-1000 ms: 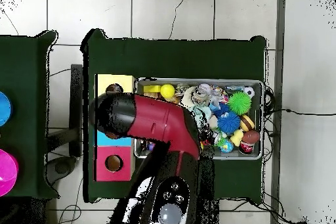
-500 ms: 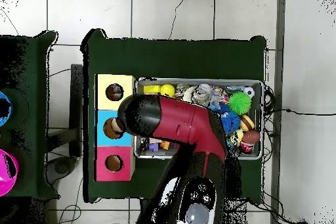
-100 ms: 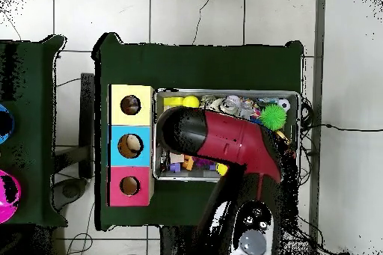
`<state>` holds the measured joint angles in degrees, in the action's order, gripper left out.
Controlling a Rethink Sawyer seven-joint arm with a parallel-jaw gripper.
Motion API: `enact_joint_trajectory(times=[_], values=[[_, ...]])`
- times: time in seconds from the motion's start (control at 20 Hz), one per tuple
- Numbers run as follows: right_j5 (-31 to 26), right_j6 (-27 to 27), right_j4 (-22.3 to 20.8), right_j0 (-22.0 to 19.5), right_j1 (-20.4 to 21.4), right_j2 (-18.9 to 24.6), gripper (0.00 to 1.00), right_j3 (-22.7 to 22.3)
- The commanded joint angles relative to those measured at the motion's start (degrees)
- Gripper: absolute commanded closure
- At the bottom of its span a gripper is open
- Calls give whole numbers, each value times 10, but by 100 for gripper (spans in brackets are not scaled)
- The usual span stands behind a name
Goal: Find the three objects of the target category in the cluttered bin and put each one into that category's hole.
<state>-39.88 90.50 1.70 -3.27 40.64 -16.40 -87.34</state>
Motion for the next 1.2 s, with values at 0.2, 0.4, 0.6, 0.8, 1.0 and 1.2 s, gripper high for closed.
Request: enact_joint_trajectory(times=[0.2,0.4,0.6,0.8,1.0,1.2], values=[[26,-77,-71,-75,-10,98,0,2],[16,-86,-88,-99,-18,119,0,27],[3,-97,-108,-116,-21,141,0,51],[-9,-95,-120,-129,-23,159,0,72],[-6,-89,-133,-139,-40,173,0,96],[4,-91,-151,-153,-52,188,0,109]])
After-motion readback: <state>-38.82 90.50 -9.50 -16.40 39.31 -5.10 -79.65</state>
